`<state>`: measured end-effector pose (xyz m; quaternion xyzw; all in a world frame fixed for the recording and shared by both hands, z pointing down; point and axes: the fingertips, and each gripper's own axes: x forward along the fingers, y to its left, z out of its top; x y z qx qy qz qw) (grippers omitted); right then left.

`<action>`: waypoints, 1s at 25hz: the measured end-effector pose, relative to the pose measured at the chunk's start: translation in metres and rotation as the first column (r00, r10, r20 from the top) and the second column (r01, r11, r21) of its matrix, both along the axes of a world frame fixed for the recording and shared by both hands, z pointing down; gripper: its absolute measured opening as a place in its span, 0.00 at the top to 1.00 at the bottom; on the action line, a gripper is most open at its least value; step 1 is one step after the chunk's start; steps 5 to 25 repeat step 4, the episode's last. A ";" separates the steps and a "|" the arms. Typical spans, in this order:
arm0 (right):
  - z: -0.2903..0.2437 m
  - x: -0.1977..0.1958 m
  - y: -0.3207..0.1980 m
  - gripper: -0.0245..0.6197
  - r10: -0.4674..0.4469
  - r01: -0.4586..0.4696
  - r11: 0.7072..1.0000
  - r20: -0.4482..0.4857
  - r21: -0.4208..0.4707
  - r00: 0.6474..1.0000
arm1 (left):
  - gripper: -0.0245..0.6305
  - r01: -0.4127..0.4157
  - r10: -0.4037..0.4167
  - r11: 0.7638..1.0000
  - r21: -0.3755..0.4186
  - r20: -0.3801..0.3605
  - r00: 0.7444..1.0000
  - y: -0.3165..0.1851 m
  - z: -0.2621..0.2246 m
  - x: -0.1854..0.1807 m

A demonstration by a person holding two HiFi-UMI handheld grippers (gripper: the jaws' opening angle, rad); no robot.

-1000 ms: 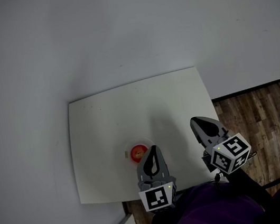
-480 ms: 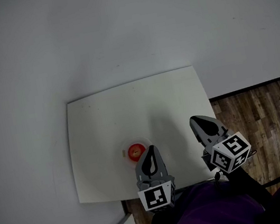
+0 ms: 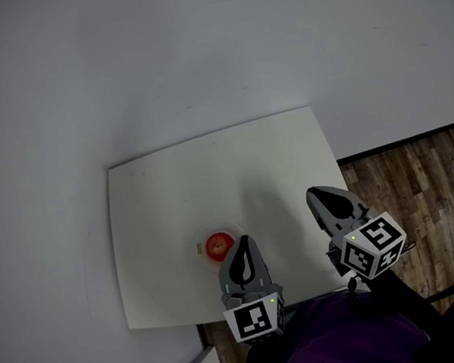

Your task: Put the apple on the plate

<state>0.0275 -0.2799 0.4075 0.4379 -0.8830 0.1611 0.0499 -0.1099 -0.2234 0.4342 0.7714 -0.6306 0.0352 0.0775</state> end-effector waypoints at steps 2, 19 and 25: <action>-0.003 0.002 0.002 0.95 -0.002 0.002 1.000 0.002 0.000 1.000 | 0.96 0.001 -0.001 1.000 0.002 0.009 1.000 0.002 -0.001 0.002; -0.007 0.005 0.004 0.95 -0.004 0.004 1.000 0.004 -0.002 1.000 | 0.96 0.005 -0.005 1.000 0.004 0.022 1.000 0.006 -0.003 0.003; -0.007 0.005 0.004 0.95 -0.004 0.004 1.000 0.004 -0.002 1.000 | 0.96 0.005 -0.005 1.000 0.004 0.022 1.000 0.006 -0.003 0.003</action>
